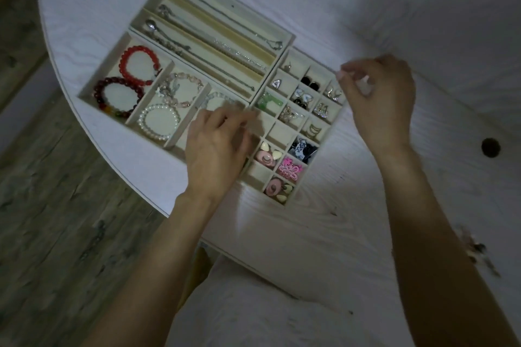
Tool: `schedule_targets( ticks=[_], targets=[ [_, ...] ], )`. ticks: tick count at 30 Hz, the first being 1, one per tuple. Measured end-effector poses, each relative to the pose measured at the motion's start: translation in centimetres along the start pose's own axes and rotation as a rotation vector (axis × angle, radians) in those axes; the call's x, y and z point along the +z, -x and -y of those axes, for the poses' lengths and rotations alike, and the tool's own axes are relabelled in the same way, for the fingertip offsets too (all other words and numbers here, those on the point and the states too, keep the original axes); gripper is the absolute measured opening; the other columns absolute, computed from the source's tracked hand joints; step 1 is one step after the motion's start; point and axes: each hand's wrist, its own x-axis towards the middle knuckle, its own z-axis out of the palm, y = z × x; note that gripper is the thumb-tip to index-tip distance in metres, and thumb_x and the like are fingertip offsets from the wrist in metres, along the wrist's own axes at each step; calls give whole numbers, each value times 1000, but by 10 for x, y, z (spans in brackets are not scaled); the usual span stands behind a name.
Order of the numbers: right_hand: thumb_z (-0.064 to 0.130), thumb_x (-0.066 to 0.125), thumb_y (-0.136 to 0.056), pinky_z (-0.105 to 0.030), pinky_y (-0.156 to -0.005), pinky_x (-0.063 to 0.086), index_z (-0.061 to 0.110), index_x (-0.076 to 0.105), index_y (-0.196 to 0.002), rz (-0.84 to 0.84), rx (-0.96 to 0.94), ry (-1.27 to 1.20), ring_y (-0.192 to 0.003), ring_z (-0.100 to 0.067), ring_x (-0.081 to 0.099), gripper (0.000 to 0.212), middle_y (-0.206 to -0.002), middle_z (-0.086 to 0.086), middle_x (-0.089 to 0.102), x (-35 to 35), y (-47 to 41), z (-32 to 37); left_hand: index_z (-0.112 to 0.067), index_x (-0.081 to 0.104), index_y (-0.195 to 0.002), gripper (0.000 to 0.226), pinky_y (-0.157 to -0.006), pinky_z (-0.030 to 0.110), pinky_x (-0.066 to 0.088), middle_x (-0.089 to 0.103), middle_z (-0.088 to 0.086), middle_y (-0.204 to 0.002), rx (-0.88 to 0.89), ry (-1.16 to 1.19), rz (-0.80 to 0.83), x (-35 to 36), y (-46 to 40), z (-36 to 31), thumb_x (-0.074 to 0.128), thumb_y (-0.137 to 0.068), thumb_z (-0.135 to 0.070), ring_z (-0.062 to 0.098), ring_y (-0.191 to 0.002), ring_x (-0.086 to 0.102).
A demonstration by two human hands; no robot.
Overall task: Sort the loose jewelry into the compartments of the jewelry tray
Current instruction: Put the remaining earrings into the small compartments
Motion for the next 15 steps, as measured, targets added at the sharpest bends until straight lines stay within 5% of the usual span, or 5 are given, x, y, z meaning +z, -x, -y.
schedule_targets(
  ticks=[4,7,12,15],
  targets=[
    [20,57,-91,-19,-74,30,12,69,-105,-99,180,44,-84,-28,57,20,-93,-10,66,-45,73,-44,-20,69,-110,36,-72,34,41,65,3,-96,132,32,144,17,-5,-33,58,-85,-43,26,-88,53],
    [12,61,-88,-32,-77,43,10,67,-109,-51,350,103,-85,-30,59,22,-97,-14,64,-61,113,-80,-20,69,-112,45,-75,36,44,64,5,-99,199,1,250,36,-12,-54,56,-80,-49,28,-91,54],
    [17,67,-86,-26,-78,39,11,63,-117,33,464,77,-91,-26,58,32,-108,-13,59,-44,119,-102,-21,72,-107,30,-77,33,38,64,5,-98,247,-58,245,49,-25,-61,72,-77,-25,29,-88,54],
    [20,68,-85,-20,-77,34,10,63,-115,11,473,61,-89,-23,56,32,-103,-12,59,-30,111,-104,-22,72,-106,26,-79,24,30,65,2,-97,282,-31,239,49,-28,-60,63,-83,-29,27,-87,56]
  ],
)
